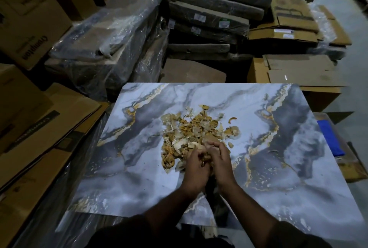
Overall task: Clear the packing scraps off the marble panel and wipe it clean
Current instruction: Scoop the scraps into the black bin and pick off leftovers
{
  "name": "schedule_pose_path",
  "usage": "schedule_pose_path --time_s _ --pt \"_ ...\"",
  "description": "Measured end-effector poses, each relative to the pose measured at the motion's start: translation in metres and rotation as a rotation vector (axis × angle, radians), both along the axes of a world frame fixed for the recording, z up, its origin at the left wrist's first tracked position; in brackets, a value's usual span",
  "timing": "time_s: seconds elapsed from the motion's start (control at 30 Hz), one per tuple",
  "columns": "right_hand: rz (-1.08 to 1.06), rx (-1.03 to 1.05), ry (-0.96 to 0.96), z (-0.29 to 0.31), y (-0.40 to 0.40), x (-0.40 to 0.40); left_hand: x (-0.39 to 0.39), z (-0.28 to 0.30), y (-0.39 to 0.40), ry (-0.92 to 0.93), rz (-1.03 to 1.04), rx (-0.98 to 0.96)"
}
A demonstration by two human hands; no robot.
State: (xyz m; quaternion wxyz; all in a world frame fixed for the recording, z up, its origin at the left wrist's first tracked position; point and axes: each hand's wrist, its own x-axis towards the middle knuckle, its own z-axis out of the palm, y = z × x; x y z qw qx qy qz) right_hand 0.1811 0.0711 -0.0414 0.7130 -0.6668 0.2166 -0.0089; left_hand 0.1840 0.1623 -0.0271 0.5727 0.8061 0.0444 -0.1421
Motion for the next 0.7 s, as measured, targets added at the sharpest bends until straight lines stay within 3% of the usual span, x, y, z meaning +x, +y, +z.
schedule_pose_path --time_s 0.1,0.23,0.33,0.43,0.53,0.7 --pt "-0.063 -0.137 0.011 -0.001 -0.001 0.009 0.001 0.006 -0.004 0.037 -0.015 -0.182" --pt "-0.216 -0.153 0.101 0.003 -0.009 0.024 0.003 0.012 -0.003 0.131 0.061 -0.360" --pt "-0.285 -0.012 0.188 0.001 -0.008 0.037 0.008 0.016 -0.007 0.116 0.253 -0.446" --pt "-0.320 0.139 0.214 0.009 -0.002 0.047 0.021 0.016 -0.005 -0.029 0.474 -0.345" --pt "-0.260 0.220 0.191 0.023 0.007 0.047 0.034 0.017 -0.004 -0.080 0.511 -0.295" --pt "0.062 0.201 0.085 0.021 0.035 0.046 0.042 0.033 -0.016 0.086 0.393 -0.528"
